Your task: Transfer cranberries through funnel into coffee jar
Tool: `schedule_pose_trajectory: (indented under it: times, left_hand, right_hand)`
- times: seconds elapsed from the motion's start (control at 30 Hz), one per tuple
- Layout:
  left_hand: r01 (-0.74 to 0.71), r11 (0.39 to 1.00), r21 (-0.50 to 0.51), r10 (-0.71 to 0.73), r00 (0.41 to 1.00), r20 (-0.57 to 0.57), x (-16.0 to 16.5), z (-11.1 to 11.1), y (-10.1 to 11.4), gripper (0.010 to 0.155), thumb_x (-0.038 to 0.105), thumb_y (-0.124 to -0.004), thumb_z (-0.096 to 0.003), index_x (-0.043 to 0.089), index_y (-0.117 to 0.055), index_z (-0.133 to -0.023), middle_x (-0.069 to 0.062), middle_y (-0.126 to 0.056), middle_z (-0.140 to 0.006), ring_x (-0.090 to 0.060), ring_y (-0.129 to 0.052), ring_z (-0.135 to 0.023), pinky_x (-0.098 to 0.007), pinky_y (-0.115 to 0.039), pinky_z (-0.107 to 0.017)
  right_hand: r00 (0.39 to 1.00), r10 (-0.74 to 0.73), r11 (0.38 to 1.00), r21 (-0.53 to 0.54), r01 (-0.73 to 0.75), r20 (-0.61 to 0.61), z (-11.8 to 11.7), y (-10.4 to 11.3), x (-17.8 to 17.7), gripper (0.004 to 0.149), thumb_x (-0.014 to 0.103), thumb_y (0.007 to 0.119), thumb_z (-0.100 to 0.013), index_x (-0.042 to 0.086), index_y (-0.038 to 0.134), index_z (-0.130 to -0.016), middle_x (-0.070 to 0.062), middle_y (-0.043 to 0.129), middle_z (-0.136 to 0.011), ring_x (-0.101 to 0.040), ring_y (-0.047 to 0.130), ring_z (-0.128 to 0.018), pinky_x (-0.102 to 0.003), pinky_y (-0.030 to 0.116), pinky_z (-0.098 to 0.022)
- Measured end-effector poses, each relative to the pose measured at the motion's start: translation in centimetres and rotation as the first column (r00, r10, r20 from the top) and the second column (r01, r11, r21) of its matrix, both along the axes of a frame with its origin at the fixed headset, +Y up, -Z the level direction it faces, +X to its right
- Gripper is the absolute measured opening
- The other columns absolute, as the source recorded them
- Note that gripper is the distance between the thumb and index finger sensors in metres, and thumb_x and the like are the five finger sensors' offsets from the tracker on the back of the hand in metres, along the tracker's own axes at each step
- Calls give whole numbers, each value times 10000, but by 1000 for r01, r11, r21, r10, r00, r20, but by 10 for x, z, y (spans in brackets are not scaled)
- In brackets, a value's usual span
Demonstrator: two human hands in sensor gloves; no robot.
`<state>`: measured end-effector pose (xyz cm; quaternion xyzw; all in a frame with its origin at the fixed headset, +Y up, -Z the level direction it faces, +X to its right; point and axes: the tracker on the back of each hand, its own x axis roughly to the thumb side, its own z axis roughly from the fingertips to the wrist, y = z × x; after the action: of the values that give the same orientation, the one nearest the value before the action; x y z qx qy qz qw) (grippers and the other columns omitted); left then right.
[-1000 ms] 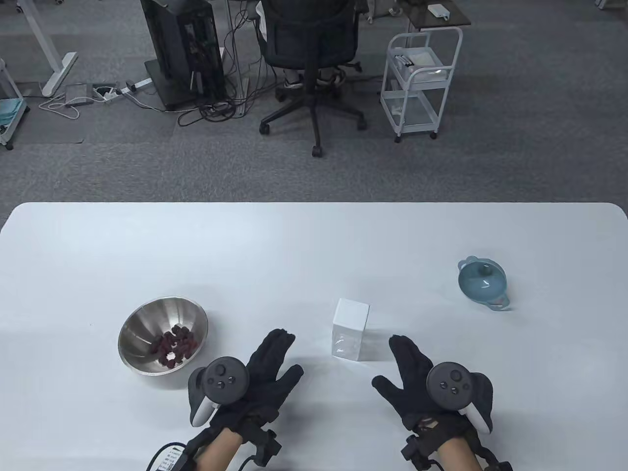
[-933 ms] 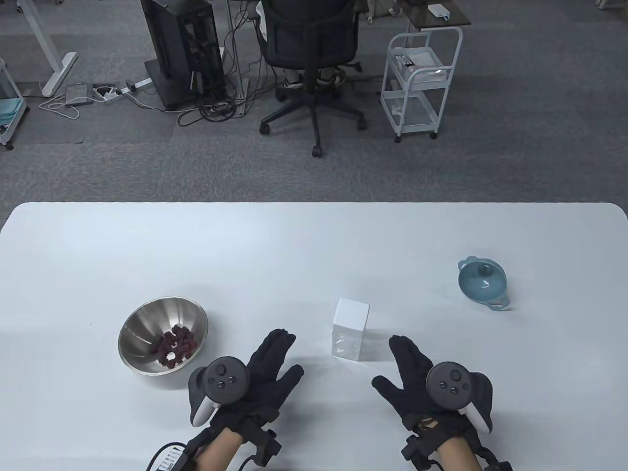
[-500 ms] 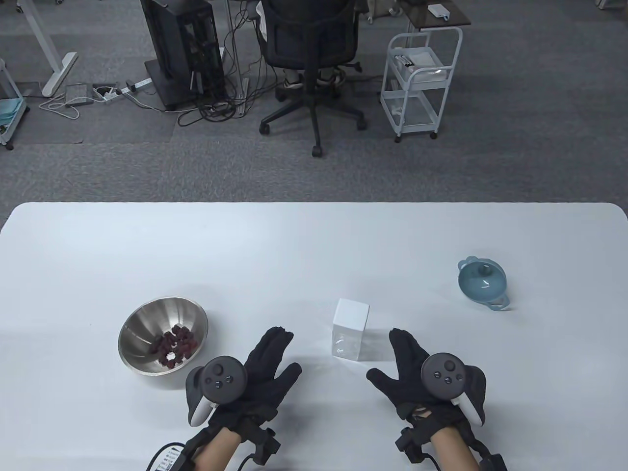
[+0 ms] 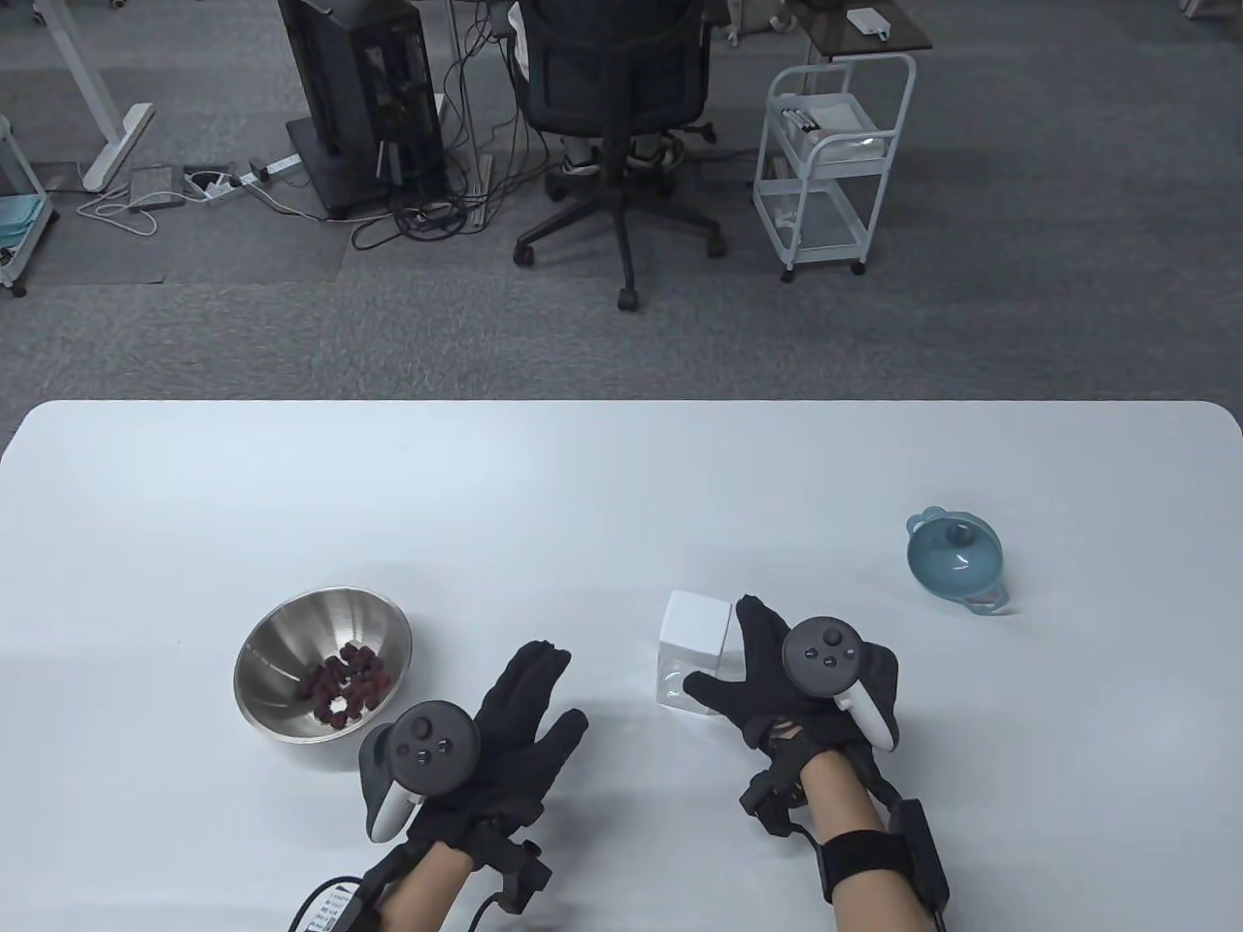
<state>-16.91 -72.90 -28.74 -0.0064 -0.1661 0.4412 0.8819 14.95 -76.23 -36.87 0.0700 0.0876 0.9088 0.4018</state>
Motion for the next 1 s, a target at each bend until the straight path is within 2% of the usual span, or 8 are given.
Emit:
schedule_pose_trajectory:
  times: [0.1,0.13,0.2,0.37,0.43,0.77,1.0]
  left_hand:
    - [-7,1000,0,7,1000,-8,-2,-1,1,812,676,-581,-516,188,-477,-1156,-157,-409,-1244,-487,-518,-1130,-703,-478,-759]
    - [-13,1000,2,13,1000,-12,-3,-2,2,814,676,-581,-514,187,-477,-1156,-157,-412,-1243,-485,-521,-1129,-702,-478,-759]
    - [-24,1000,6,24,1000,-17,-5,-2,3,812,675,-580,-516,186,-476,-1156,-158,-412,-1242,-486,-521,-1127,-700,-482,-759]
    - [-20,999,31,20,1000,-4,-2,1,9,796,657,-589,-523,180,-485,-1152,-158,-422,-1238,-490,-532,-1120,-685,-505,-758]
    - [7,998,55,-7,1000,-2,3,3,14,782,644,-592,-530,180,-487,-1151,-159,-421,-1238,-492,-532,-1117,-673,-514,-760]
    - [108,969,221,-135,984,112,49,12,63,782,629,-614,-537,180,-459,-1158,-161,-391,-1243,-495,-510,-1124,-640,-540,-769]
    - [145,946,289,-202,963,178,74,9,85,824,656,-647,-516,194,-440,-1167,-157,-373,-1253,-504,-477,-1139,-667,-528,-768]
  right_hand:
    - [998,-56,998,-24,55,-20,-5,-8,-6,1042,590,898,-389,108,287,-1081,-184,333,-1166,-485,341,-1052,-674,342,-715]
    - [997,-78,997,-18,78,-8,-6,-10,-7,991,561,917,-391,131,345,-1076,-164,384,-1158,-480,337,-1057,-675,342,-715]
    - [996,-88,996,7,88,4,-6,-11,-9,932,543,932,-388,158,406,-1054,-136,442,-1150,-472,371,-1065,-643,397,-723]
    - [993,-116,990,76,117,-15,1,-5,-9,915,502,975,-364,81,487,-1013,-209,614,-1069,-433,753,-947,-549,668,-660]
    - [991,-129,987,94,132,-39,8,0,-9,912,518,972,-360,54,519,-1001,-227,671,-1033,-439,808,-905,-538,711,-632]
    - [971,-159,968,166,189,-178,48,44,-4,909,550,948,-375,47,532,-1009,-228,704,-1011,-433,838,-872,-529,728,-617]
    - [959,-184,953,201,229,-216,73,49,-1,909,551,947,-378,45,535,-1011,-230,707,-1013,-434,838,-873,-529,730,-617]
